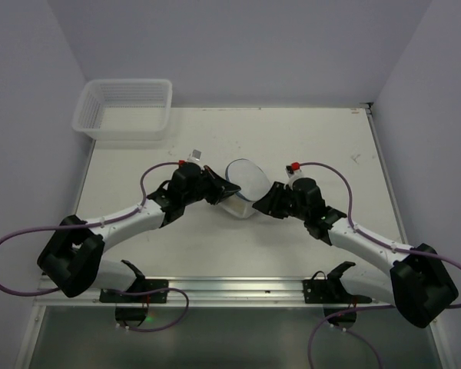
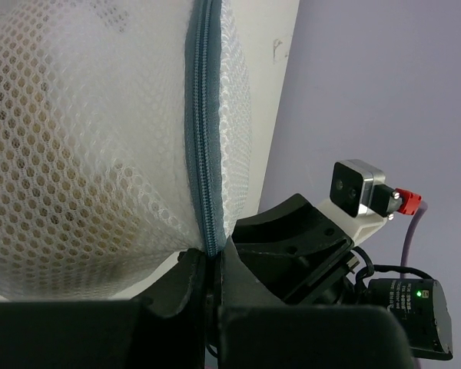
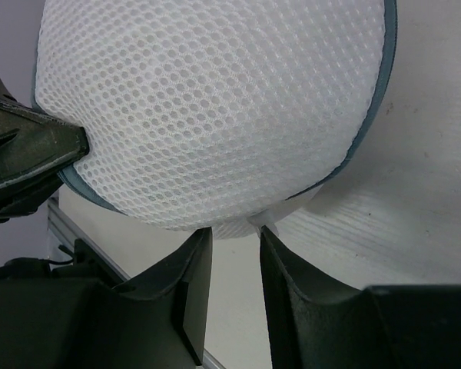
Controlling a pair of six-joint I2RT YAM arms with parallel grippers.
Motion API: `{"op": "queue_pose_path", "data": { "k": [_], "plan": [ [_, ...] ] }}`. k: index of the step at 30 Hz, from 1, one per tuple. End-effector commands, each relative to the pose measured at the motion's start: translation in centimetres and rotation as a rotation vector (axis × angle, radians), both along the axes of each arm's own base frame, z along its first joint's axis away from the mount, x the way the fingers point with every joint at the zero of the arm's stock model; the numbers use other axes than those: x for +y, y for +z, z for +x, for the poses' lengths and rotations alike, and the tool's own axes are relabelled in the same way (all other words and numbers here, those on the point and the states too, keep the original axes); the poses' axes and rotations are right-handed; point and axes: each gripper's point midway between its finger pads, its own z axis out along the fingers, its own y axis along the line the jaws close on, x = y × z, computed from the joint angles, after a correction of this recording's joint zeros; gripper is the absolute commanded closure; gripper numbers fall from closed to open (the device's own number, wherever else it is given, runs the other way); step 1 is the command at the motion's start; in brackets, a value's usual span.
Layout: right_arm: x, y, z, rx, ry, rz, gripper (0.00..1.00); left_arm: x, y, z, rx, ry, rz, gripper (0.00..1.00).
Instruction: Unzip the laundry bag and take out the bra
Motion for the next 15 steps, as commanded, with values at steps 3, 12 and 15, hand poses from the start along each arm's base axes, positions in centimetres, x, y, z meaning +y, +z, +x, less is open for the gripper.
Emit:
{"op": "queue_pose_path", "data": {
  "k": [3, 12, 15],
  "plan": [
    [-0.6, 0.8, 1.5, -0.064, -0.043, 0.005, 0.67, -0.5, 3.5, -0.3, -0.072, -0.017, -0.082, 1.00],
    [-1.5, 1.4, 1.9, -0.105, -0.045, 0.001, 0.66, -0.3, 3.1, -0.6, -0.068, -0.023, -0.075, 1.00],
    [-1.5, 1.5, 1.9, -0.114, -0.037, -0.003, 0.68, -0.3, 3.0, -0.8, -0.066, -0.028, -0.072, 1.00]
  ]
}}
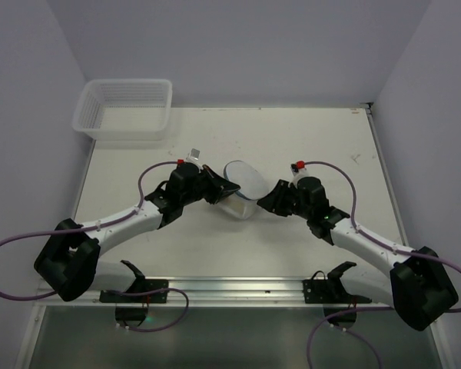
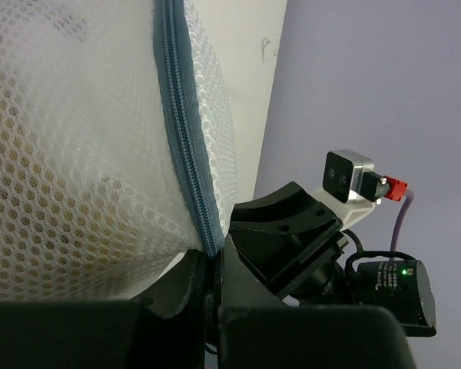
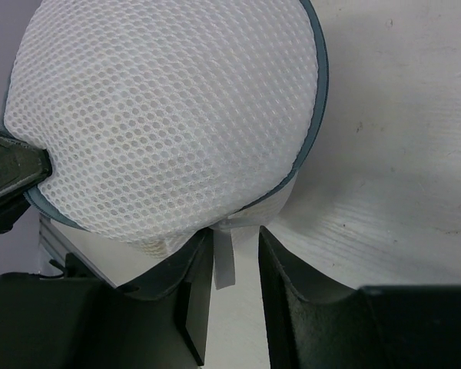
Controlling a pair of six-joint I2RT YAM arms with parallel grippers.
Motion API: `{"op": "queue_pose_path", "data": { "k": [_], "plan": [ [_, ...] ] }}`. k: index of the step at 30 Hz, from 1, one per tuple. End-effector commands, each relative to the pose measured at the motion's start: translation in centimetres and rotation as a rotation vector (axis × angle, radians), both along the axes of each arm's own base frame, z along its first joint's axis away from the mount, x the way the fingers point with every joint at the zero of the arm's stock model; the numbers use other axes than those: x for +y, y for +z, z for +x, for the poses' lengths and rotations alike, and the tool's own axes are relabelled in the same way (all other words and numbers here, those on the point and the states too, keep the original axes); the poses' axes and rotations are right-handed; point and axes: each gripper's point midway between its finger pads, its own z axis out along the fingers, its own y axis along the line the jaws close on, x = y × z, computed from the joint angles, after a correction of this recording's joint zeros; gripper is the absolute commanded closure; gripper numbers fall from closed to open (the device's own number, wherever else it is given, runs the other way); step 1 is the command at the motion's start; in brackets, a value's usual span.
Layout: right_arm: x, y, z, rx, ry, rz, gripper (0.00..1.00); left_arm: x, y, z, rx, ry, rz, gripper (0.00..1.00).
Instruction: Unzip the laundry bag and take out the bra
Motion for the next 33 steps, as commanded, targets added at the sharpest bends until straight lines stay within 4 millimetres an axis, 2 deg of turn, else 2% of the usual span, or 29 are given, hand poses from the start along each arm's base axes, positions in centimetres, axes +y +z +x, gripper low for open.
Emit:
{"op": "queue_pose_path", "data": {
  "k": [1, 4, 12, 18, 21, 27, 33],
  "plan": [
    [0.0, 1.6, 0.8, -0.092, 0.005, 0.009, 0.69, -0.4, 1.9, -0.5, -0.045, -0.029, -0.054, 1.00],
    [0.0, 1.9, 0.7, -0.115, 0.022, 0.003, 0.70, -0.3, 1.8, -0.6, -0.048, -0.032, -0.042, 1.00],
    [-0.4, 3.6, 0.1, -0.184, 0.081, -0.044, 0.57, 0.8, 0.9, -0.5, -0.044, -0.021, -0.004, 1.00],
    [-1.8, 3.0, 0.1, -0.189, 0.085, -0.093, 0.58, 1.2, 1.1, -0.2, -0.056, -0.031, 0.008, 1.00],
    [-1.3, 3.6, -0.2, -0.223, 0.134, -0.083, 0.59, 1.3, 1.2, -0.3, -0.054, -0.037, 0.007, 1.00],
    [-0.9, 1.9, -0.1, -0.195, 0.172, -0.111, 0.61, 1.1, 1.6, -0.3, -0.057, -0.047, -0.011, 1.00],
    [-0.3, 1.4, 0.4, -0.210, 0.197, -0.112, 0.62, 0.9, 2.1, -0.2, -0.063, -0.054, -0.019, 1.00]
  ]
}}
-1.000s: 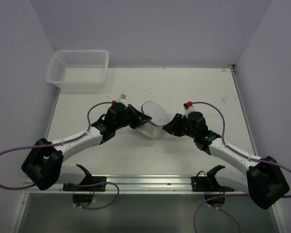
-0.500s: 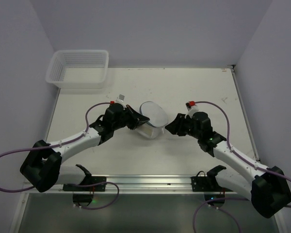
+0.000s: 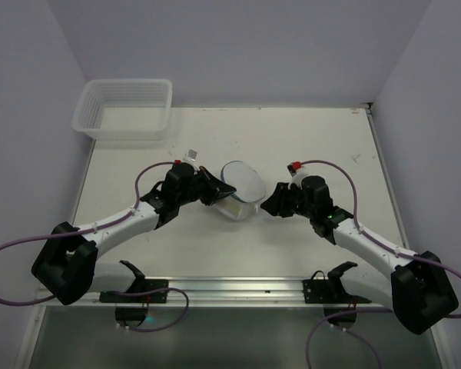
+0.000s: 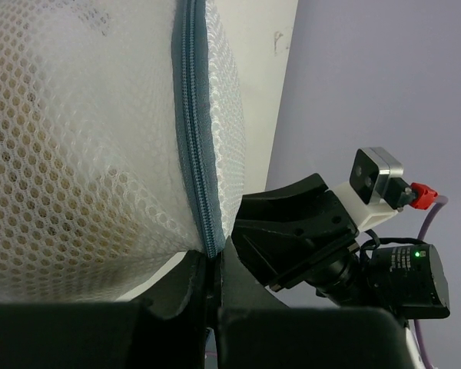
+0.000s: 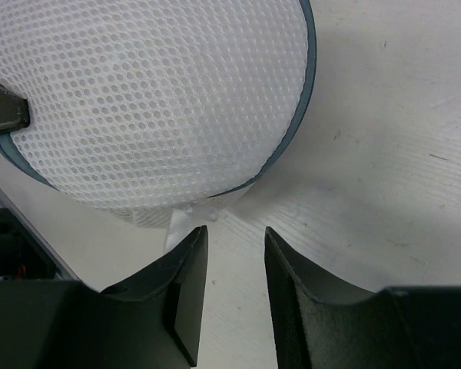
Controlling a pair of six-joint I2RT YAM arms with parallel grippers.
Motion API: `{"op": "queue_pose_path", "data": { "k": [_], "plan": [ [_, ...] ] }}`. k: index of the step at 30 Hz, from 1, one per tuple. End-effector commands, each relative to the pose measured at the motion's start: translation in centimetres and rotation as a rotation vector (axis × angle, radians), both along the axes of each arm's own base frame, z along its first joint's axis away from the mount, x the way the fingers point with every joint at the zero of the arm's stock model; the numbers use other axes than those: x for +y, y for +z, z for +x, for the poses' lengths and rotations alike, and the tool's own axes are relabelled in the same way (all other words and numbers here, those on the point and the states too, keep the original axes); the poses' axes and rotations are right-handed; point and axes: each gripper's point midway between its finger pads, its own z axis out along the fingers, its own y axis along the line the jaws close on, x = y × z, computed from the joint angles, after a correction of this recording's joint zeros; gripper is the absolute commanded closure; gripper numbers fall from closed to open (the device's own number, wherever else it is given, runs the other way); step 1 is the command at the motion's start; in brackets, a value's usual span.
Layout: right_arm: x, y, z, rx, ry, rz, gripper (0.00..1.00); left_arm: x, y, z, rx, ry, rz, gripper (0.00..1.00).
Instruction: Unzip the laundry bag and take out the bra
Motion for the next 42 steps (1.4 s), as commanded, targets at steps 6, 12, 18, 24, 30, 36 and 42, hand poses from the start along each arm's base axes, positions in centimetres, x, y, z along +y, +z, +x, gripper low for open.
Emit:
{"op": "queue_pose_path", "data": {
  "k": [6, 12, 18, 24, 30, 36, 42],
  "plan": [
    [2.2, 1.6, 1.4, -0.086, 0.088, 0.011, 0.62, -0.4, 2.9, 0.2, -0.066, -0.031, -0.052, 1.00],
    [3.2, 1.9, 1.4, -0.109, 0.124, 0.003, 0.62, -0.4, 3.0, 0.3, -0.064, -0.036, -0.055, 1.00],
    [4.0, 2.9, 1.7, -0.149, 0.150, 0.008, 0.61, -0.5, 2.9, 0.3, -0.059, -0.040, -0.054, 1.00],
    [4.2, 3.2, 2.0, -0.170, 0.149, 0.003, 0.59, -0.5, 2.8, 0.3, -0.059, -0.046, -0.054, 1.00],
    [3.9, 3.0, 2.4, -0.175, 0.127, -0.021, 0.68, -0.5, 2.9, 0.2, -0.061, -0.051, -0.055, 1.00],
    [2.6, 2.5, 2.4, -0.170, 0.073, -0.059, 0.94, 0.5, 2.8, 0.4, -0.068, -0.033, -0.046, 1.00],
    [1.0, 2.1, 2.1, -0.166, 0.013, -0.101, 1.00, 3.1, 2.1, 1.1, -0.076, -0.012, -0.006, 1.00]
  ]
}}
